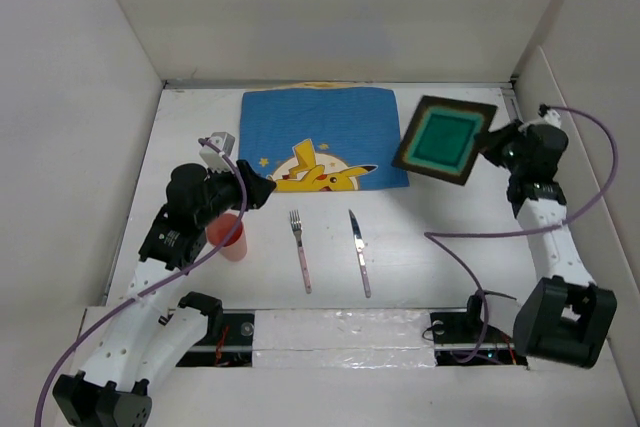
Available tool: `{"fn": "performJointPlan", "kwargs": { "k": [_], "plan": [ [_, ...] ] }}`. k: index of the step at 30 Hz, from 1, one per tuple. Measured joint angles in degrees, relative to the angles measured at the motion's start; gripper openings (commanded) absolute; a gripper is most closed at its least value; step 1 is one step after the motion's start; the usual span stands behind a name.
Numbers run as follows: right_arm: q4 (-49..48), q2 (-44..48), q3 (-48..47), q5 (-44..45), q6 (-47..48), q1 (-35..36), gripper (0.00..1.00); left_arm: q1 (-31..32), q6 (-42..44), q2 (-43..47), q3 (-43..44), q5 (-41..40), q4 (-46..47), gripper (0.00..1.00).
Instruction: Set the dinner table for one person
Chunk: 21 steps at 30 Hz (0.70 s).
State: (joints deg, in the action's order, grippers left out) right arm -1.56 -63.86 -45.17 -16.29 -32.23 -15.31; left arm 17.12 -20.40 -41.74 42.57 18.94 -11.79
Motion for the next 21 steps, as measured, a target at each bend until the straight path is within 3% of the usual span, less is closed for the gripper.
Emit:
{"fn": "performJointPlan", "kwargs": {
  "k": [4,10,16,21],
  "plan": [
    [-3.56,-9.4,-9.64,-5.09,-0.68,11.34,0.0,0.0,0.0,-0.04,0.0,-0.83,-0.02,0.39],
    [-10.03,-30.56,-22.53,-13.7,-6.54,25.31,0.0,0.0,-0.02,0.42,0.0,-2.27,-0.02,0.39],
    [-15.78,-51.49,-35.65,-16.57,-14.64,30.42,0.0,0.0,-0.04,0.92,0.0,-2.89,0.0,0.39],
    [-16.96,-60.11,-40.54,-13.33,-19.17,31.82,0.0,0.0,-0.02,0.92,0.0,-2.86,0.0,0.39]
  ]
}}
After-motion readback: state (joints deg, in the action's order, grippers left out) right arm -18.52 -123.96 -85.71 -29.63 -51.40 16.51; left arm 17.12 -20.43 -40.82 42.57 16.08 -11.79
